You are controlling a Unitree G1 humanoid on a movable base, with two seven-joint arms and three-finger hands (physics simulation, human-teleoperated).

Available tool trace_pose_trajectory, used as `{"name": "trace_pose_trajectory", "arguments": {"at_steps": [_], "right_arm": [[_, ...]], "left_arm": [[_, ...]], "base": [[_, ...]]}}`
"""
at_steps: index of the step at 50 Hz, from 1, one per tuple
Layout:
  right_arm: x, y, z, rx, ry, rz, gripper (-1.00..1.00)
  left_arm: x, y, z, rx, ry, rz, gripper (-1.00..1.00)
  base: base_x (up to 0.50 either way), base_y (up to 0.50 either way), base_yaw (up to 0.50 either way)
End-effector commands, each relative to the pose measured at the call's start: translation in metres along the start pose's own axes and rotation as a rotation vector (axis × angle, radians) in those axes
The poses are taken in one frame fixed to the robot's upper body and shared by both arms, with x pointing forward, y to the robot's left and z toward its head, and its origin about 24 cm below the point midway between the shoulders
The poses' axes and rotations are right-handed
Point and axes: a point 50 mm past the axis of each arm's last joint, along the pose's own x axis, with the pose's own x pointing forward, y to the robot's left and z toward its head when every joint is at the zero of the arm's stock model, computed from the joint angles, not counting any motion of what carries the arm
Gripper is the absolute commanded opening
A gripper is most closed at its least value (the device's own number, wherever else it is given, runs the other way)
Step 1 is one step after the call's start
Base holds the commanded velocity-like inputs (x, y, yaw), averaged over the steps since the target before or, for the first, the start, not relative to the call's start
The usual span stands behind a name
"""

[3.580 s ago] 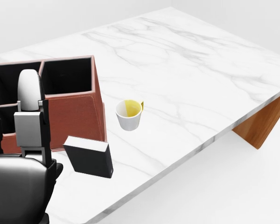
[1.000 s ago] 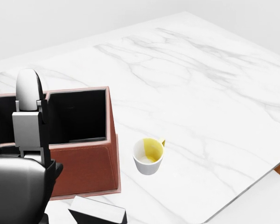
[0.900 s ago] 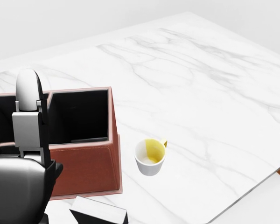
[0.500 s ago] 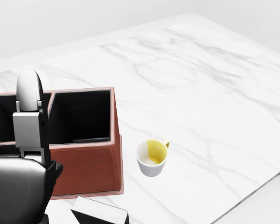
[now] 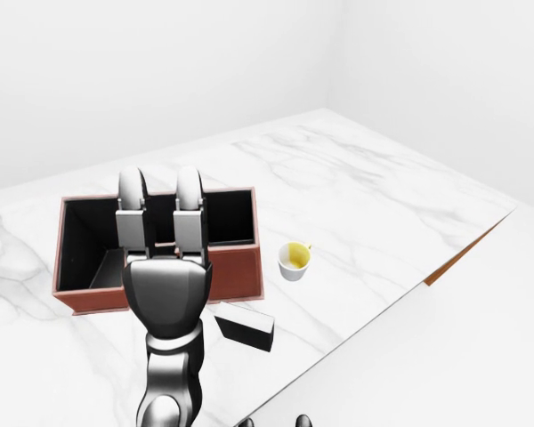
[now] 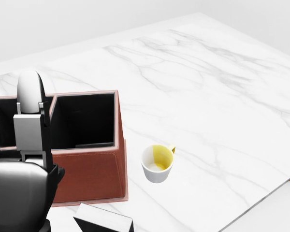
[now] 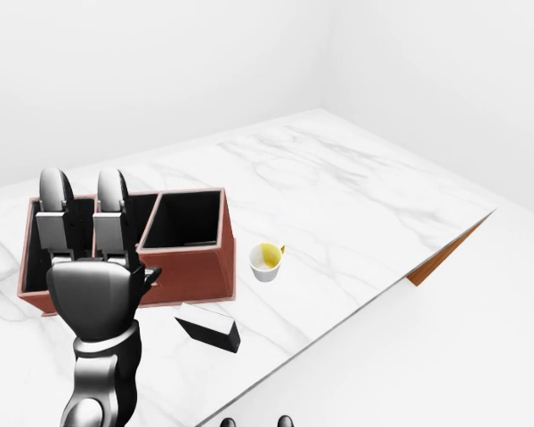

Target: Pick up the book and place it in the right compartment of the caddy.

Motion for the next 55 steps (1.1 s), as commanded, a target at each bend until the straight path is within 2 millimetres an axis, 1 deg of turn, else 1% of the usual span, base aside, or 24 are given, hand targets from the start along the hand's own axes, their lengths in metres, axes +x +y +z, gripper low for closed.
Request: {"name": "trace_pose_trajectory", "arguments": {"at_steps": [1,12,14,23,27,29,33,42,45,52,55], "right_arm": [[0.0,0.0,-0.001,-0.001,0.003,-0.001,1.0],[0.0,0.0,0.0,-0.004,0.0,-0.003,1.0],[0.0,0.0,0.0,-0.005,0.004,-0.001,1.0],[0.0,0.0,-0.003,-0.006,0.015,0.002,1.0],[0.0,0.001,0.0,-0.013,0.009,0.002,1.0],[0.0,0.001,-0.001,-0.015,0.014,0.002,1.0],[0.0,0.001,-0.003,-0.014,0.019,0.003,1.0],[0.0,0.0,-0.006,-0.018,0.036,0.005,1.0],[-0.001,0.0,-0.005,-0.021,0.035,0.005,1.0],[-0.001,0.0,-0.011,-0.019,0.056,0.007,1.0],[-0.001,0.0,-0.006,-0.029,0.045,0.005,1.0]], "left_arm": [[0.0,0.0,0.0,0.001,0.0,0.001,1.0],[0.001,0.003,-0.003,-0.004,0.009,0.009,1.0],[-0.002,0.002,-0.002,0.0,0.0,-0.004,1.0],[-0.004,0.01,0.0,-0.03,-0.023,0.007,1.0],[-0.004,0.013,-0.001,-0.044,-0.031,0.018,1.0],[-0.003,0.018,-0.002,-0.054,-0.031,0.034,1.0],[-0.003,0.019,-0.001,-0.067,-0.054,0.036,1.0],[-0.009,0.01,0.004,-0.07,-0.112,-0.011,1.0],[-0.007,0.015,0.003,-0.07,-0.112,0.006,1.0],[-0.007,0.032,0.0,-0.055,-0.127,0.05,1.0],[-0.007,0.039,-0.002,-0.058,-0.11,0.068,1.0]], "base": [[0.0,0.0,0.0],[0.0,0.0,0.0],[0.0,0.0,0.0],[0.0,0.0,0.0],[0.0,0.0,0.0],[0.0,0.0,0.0],[0.0,0.0,0.0],[0.0,0.0,0.0],[0.0,0.0,0.0],[0.0,0.0,0.0],[0.0,0.0,0.0]]}}
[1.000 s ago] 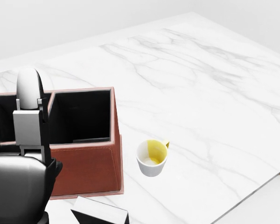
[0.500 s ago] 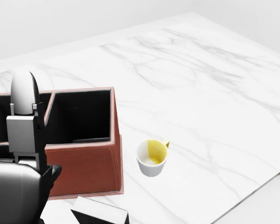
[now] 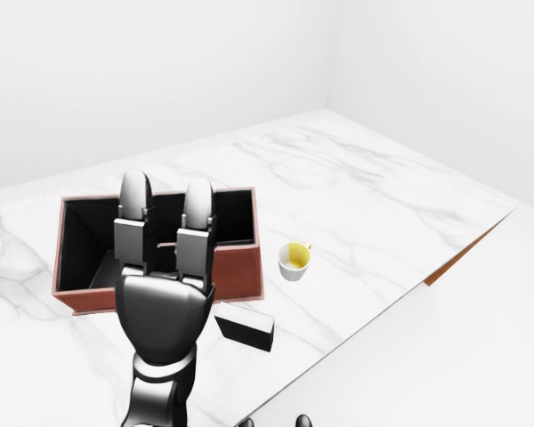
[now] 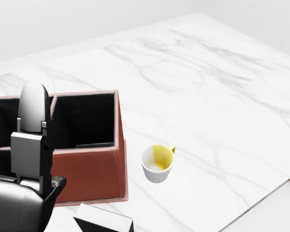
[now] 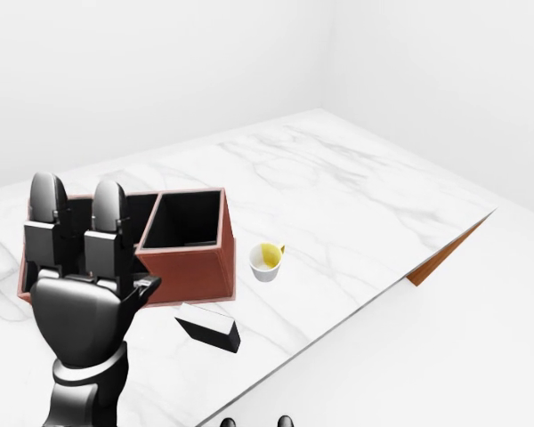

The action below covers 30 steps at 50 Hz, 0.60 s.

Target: Pick up the book and place it in the right compartment of the caddy.

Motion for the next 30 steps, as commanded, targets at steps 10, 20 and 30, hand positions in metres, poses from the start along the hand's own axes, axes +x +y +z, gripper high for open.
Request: {"name": "trace_pose_trajectory", "arguments": {"at_steps": [10,20,30], "right_arm": [[-0.001,0.0,-0.001,-0.01,0.009,0.004,1.0],[-0.001,0.0,0.0,-0.013,0.01,0.01,1.0],[-0.002,0.001,-0.001,-0.018,0.015,0.015,1.0]], "left_arm": [[-0.004,0.015,-0.009,0.041,0.025,0.014,1.0],[-0.01,0.006,-0.012,0.073,0.015,-0.04,1.0],[-0.023,0.006,-0.011,0.059,0.015,-0.111,1.0]], "base": [[0.0,0.0,0.0],[0.0,0.0,0.0],[0.0,0.0,0.0]]}}
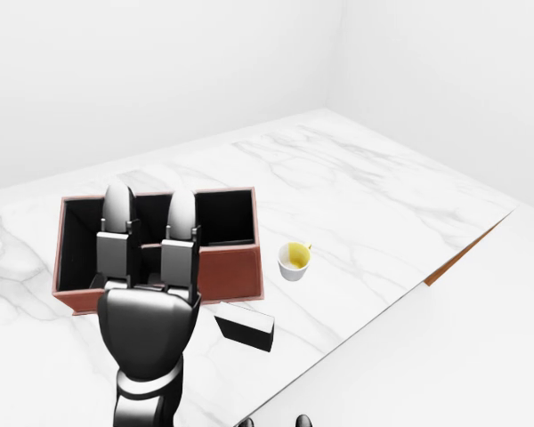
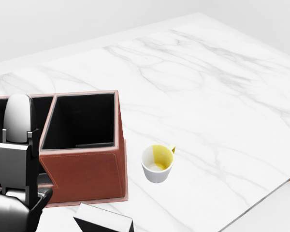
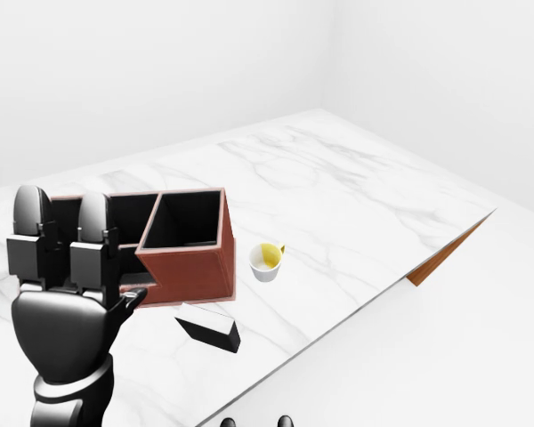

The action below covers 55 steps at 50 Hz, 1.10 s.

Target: Pick up the book and place it in the right compartment of the caddy.

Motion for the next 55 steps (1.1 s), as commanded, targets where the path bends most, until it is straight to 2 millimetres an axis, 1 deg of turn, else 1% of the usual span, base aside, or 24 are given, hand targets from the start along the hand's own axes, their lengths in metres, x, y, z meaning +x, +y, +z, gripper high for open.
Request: {"name": "trace_pose_trajectory", "arguments": {"at_steps": [1,6,13,20,23,27,36,50,55], "right_arm": [[0.0,0.0,-0.001,-0.003,0.004,0.004,1.0],[0.0,-0.001,-0.002,-0.001,0.01,0.005,1.0],[0.0,-0.001,-0.002,-0.007,0.013,0.004,1.0],[0.0,-0.001,-0.005,-0.004,0.024,0.004,1.0],[-0.001,-0.001,-0.003,-0.005,0.021,0.003,1.0],[-0.001,-0.001,-0.004,-0.005,0.023,0.003,1.0],[-0.001,-0.001,-0.004,-0.004,0.024,0.006,1.0],[0.0,-0.001,-0.006,-0.006,0.032,0.005,1.0],[0.0,-0.001,-0.006,-0.009,0.031,0.006,1.0]], "left_arm": [[-0.012,-0.003,0.0,-0.001,-0.004,-0.079,1.0],[-0.017,0.003,0.0,0.023,-0.012,-0.1,1.0],[-0.026,-0.004,0.0,0.042,-0.029,-0.161,1.0],[-0.032,-0.002,0.002,0.049,-0.048,-0.186,1.0],[-0.035,-0.006,0.003,0.06,-0.065,-0.205,1.0],[-0.037,-0.006,0.004,0.055,-0.074,-0.218,1.0],[-0.046,-0.01,0.014,0.052,-0.142,-0.267,1.0],[-0.054,-0.009,0.022,-0.004,-0.186,-0.306,1.0],[-0.056,-0.012,0.026,-0.007,-0.208,-0.32,1.0]], "base": [[0.0,0.0,0.0],[0.0,0.0,0.0],[0.0,0.0,0.0],[0.0,0.0,0.0],[0.0,0.0,0.0],[0.0,0.0,0.0],[0.0,0.0,0.0],[0.0,0.0,0.0],[0.0,0.0,0.0]]}}
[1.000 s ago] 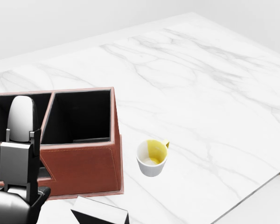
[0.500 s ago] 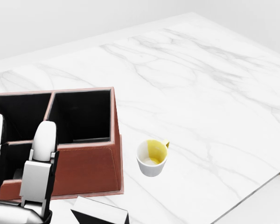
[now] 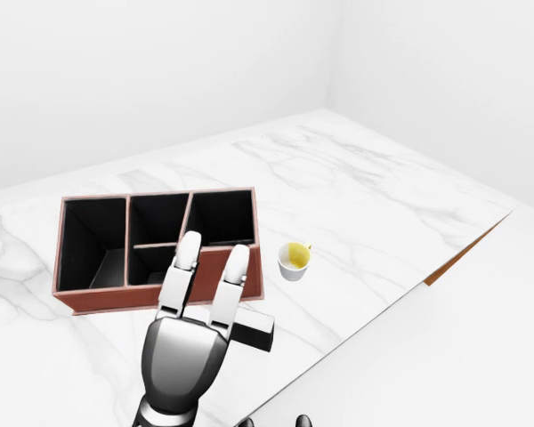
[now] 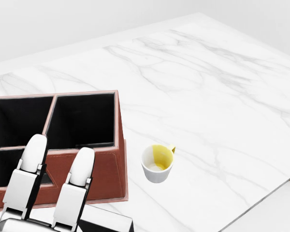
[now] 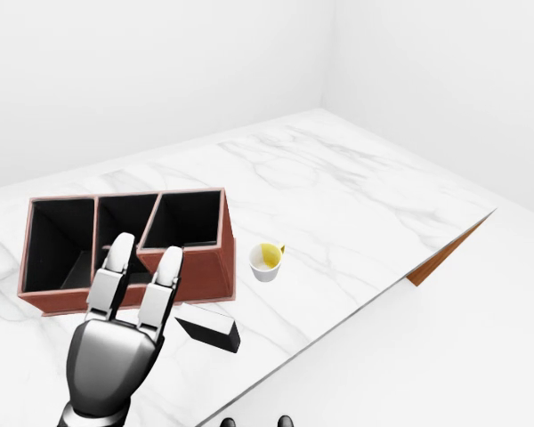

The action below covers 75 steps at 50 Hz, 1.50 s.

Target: Pick up the book and place it in the right compartment of the caddy.

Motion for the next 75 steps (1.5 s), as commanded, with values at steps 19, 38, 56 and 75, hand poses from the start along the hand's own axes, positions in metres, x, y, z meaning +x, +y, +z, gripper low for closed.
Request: {"name": "trace_pose_trajectory", "arguments": {"at_steps": [19,38,56,75], "right_arm": [[-0.001,0.001,-0.002,-0.002,0.011,0.002,1.0],[-0.001,0.001,-0.003,-0.002,0.017,0.002,1.0],[0.0,0.002,0.001,-0.018,0.005,-0.015,1.0],[0.0,0.002,0.002,-0.018,-0.002,-0.014,1.0]], "left_arm": [[-0.013,-0.003,0.04,-0.127,-0.182,-0.06,1.0],[0.0,-0.034,0.048,-0.2,-0.189,-0.079,1.0],[0.002,-0.034,0.045,-0.189,-0.172,-0.07,1.0],[0.004,-0.036,0.042,-0.19,-0.156,-0.07,1.0]], "base": [[0.0,0.0,0.0],[0.0,0.0,0.0],[0.0,0.0,0.0],[0.0,0.0,0.0]]}}
